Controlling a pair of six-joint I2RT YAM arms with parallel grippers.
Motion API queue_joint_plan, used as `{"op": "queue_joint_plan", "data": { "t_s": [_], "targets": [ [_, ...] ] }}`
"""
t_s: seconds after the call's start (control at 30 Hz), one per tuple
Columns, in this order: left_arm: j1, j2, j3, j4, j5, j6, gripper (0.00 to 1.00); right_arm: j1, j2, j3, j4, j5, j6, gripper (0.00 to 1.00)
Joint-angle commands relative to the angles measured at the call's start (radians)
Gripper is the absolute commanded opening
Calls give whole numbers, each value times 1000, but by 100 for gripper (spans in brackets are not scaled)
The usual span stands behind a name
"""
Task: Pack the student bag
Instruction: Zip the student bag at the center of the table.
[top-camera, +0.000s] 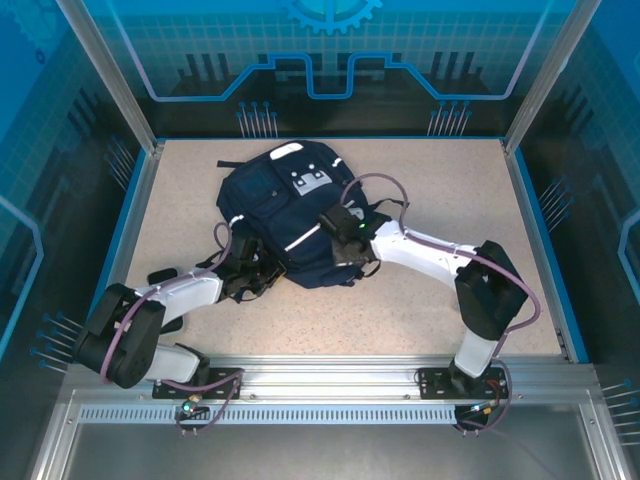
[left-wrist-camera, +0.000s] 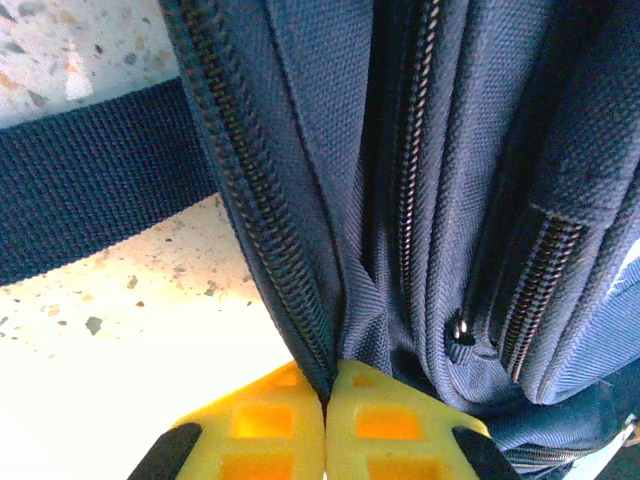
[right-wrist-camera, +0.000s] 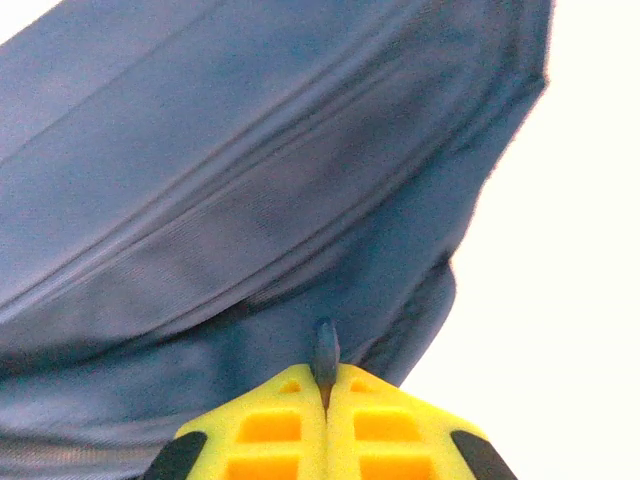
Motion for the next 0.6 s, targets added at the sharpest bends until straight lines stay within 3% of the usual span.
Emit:
{"op": "queue_joint_plan", "data": {
  "t_s": [0.0,0.3,0.57],
  "targets": [
    [23,-9,24,-87,-71,46,4,-83,-25,-10,-75,62,-3,0],
    [40,73,145,-109,-70,113,4,-54,-142,-165,-12,-48,6,0],
    [133,162,291,-161,-82,221,3,73,-121,-221,213,-301,-24,0]
  ]
}}
